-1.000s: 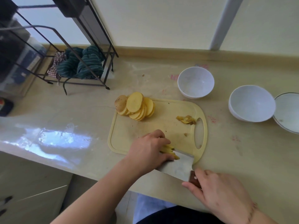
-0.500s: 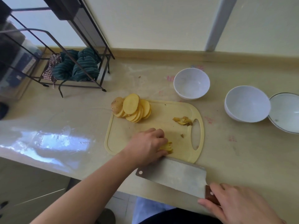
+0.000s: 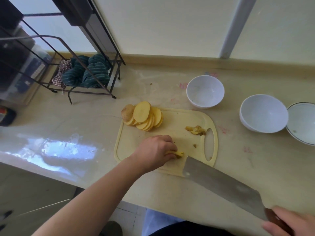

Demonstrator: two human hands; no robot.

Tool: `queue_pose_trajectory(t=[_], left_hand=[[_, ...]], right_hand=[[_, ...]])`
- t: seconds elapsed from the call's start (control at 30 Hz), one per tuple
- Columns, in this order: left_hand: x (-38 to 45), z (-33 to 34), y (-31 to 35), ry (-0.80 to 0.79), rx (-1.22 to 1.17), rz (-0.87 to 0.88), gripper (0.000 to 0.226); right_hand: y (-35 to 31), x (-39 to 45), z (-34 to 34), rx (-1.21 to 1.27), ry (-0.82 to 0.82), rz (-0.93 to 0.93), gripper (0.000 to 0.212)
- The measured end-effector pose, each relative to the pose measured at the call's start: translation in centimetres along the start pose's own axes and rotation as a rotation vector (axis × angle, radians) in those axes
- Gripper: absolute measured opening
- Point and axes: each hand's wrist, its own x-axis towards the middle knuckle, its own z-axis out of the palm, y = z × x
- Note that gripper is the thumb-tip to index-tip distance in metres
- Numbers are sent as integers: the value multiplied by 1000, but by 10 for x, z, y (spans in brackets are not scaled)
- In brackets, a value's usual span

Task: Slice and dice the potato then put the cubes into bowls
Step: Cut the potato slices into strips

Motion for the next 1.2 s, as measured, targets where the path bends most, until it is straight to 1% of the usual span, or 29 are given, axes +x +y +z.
queue_pose_trajectory(t=[0.07, 0.1, 0.17, 0.3, 0.43, 0.53, 0.6, 0.67, 0.7, 0.8, 0.87, 0.93, 1.03, 1.1, 1.2], left_hand=[[3, 2, -2, 18, -10, -17, 21], [4, 3, -2, 40, 2, -9, 23], [3, 5, -4, 92, 14, 14, 24], [1, 9, -3, 158, 9, 37, 13], [3, 14, 0, 232, 29, 2, 20], [7, 16, -2, 289, 27, -9, 14], [8, 18, -5, 284, 30, 25, 11], [5, 17, -8, 226, 9, 52, 25], [3, 15, -9, 173, 9, 59, 33], [0, 11, -14, 47, 95, 82, 55], [1, 8, -14, 39, 115, 95, 55], [1, 8, -12, 78, 109, 91, 49], [-4, 13, -7, 143, 78, 25, 43], [-11, 17, -2, 176, 25, -70, 41], [-21, 26, 7, 225, -23, -198, 45]], right_hand=[[-2, -4, -2, 4, 42, 81, 67], [-1, -7, -5, -24, 54, 79, 66], [-5, -8, -11, -33, 29, 76, 65], [-16, -5, -18, 23, 14, 138, 64], [-22, 0, -17, 59, 4, 185, 63], [-22, 6, -16, 96, -34, 205, 68], [-20, 5, -16, 96, -48, 224, 69], [-19, 3, -15, 94, -62, 241, 68], [-19, 3, -15, 97, -65, 241, 68], [-19, 3, -14, 118, -78, 239, 68], [-20, 3, -14, 133, -71, 244, 67], [-21, 3, -12, 138, -59, 244, 69], [-21, 5, -9, 137, -52, 238, 73], [-22, 7, -6, 129, -48, 243, 74], [-23, 10, -4, 130, -52, 233, 76]])
